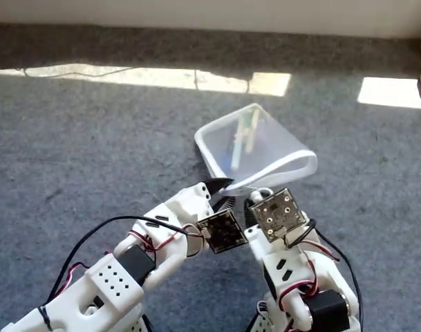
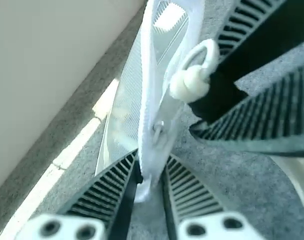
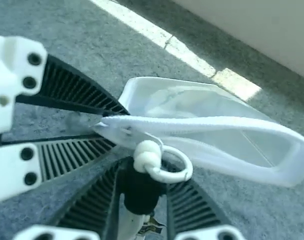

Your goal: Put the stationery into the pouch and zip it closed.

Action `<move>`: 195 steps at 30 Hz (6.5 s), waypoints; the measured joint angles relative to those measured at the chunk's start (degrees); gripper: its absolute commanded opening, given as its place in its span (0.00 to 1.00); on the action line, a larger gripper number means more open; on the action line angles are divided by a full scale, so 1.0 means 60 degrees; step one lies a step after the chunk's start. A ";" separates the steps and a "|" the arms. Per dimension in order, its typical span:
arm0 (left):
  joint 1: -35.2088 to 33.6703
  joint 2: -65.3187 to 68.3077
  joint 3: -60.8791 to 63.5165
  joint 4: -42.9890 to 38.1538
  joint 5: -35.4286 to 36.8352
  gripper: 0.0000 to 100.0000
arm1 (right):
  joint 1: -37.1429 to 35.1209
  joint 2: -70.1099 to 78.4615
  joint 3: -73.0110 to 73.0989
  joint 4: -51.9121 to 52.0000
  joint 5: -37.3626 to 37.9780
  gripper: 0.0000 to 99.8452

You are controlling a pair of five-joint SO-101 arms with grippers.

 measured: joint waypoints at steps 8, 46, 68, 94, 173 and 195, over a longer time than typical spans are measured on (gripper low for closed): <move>-0.0015 0.0000 -0.0015 -0.0088 -0.0015 0.01 | 0.1172 0.0000 0.0015 -0.0747 -0.0498 0.01; -0.1128 -0.4293 -0.1026 0.4425 0.0029 0.00 | 0.4469 0.0015 0.1304 -0.4527 -0.0586 0.01; -0.2549 -0.6242 -0.1011 0.4835 0.0601 0.00 | 0.4952 -0.0088 0.1304 -0.4601 -0.1187 0.01; -0.4952 -0.7136 -0.0996 0.4440 0.2139 0.00 | 0.2520 0.0000 0.1304 -0.2901 -0.0938 0.26; -0.1465 -0.7282 0.0586 0.9436 0.4190 0.20 | 0.1758 0.0015 0.4117 0.0586 -0.5289 0.26; -0.0733 -0.7282 0.1670 0.9846 0.4161 0.20 | 0.1758 0.0015 0.4117 0.0586 -0.5289 0.26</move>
